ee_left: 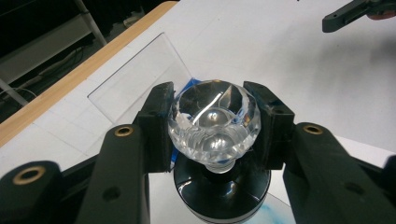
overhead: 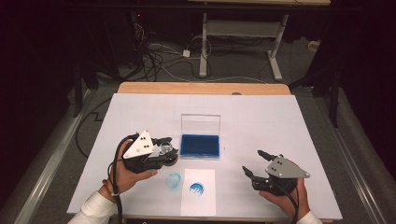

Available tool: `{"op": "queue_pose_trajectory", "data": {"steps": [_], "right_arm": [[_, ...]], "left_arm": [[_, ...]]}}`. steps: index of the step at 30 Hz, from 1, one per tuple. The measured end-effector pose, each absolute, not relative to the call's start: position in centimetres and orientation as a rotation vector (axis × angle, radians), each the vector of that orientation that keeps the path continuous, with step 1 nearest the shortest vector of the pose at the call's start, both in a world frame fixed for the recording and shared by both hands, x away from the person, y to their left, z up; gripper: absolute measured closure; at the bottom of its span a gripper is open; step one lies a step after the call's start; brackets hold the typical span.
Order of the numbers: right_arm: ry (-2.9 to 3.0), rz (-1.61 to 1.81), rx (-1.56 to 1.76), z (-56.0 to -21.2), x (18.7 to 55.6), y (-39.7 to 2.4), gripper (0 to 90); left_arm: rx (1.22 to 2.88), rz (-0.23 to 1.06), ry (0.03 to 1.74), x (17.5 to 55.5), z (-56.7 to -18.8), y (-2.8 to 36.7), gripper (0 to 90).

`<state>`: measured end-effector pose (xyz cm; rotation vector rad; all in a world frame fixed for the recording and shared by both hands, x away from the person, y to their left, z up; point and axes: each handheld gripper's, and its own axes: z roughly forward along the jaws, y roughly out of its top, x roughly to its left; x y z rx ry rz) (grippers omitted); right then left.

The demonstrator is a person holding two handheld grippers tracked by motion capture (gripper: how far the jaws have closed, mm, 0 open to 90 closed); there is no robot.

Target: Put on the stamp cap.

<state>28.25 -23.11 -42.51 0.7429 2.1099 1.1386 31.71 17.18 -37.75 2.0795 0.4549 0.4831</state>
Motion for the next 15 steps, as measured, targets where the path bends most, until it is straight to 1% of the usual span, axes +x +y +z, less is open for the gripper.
{"op": "queue_pose_trajectory", "data": {"steps": [15], "right_arm": [[2.125, 1.134, 0.738, -42.7, 28.25, -23.22, 29.0]], "left_arm": [[2.095, 0.49, 0.481, 32.39, -38.23, 17.52, 54.4]]}}
